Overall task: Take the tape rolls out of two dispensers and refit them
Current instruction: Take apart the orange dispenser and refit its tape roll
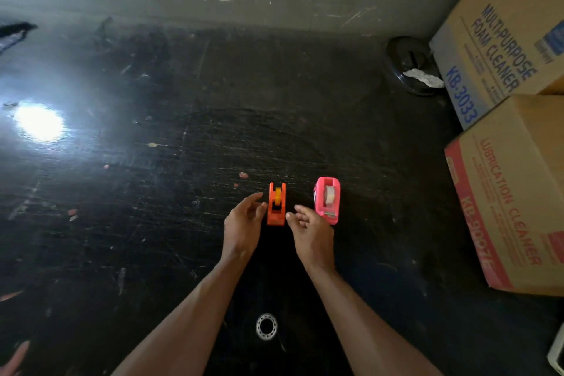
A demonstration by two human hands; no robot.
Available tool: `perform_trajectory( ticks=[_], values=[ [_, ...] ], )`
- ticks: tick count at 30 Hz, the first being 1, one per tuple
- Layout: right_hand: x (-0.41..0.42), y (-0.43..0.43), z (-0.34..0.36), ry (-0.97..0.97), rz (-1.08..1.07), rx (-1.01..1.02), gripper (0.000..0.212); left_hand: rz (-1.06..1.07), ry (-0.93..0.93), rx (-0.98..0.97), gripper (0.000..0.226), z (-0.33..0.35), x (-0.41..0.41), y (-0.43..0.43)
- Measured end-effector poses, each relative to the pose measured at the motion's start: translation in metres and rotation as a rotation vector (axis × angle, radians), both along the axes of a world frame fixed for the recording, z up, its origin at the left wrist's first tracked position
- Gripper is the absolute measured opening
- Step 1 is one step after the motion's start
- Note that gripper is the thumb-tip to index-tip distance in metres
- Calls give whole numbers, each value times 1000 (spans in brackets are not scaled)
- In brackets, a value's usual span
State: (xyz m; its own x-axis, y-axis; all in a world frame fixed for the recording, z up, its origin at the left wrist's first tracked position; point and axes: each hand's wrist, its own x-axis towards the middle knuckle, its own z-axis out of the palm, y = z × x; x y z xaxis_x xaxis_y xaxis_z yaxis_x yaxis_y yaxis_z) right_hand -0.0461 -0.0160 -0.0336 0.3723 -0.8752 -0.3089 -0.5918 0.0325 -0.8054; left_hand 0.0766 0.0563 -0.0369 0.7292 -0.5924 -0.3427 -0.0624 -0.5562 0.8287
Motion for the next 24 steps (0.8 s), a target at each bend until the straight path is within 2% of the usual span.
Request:
perform_trajectory(
  ticks=[10,17,24],
  values=[
    [31,-25,-6,23,45,78,38,-51,108,-8,36,-8,16,-18],
    [7,-10,-10,-179,-111,374,30,-13,243,-107,31,-9,0,6],
    [-44,16,-4,-302,-116,496,24,-106,361,-101,32,12,-35,41]
  ],
)
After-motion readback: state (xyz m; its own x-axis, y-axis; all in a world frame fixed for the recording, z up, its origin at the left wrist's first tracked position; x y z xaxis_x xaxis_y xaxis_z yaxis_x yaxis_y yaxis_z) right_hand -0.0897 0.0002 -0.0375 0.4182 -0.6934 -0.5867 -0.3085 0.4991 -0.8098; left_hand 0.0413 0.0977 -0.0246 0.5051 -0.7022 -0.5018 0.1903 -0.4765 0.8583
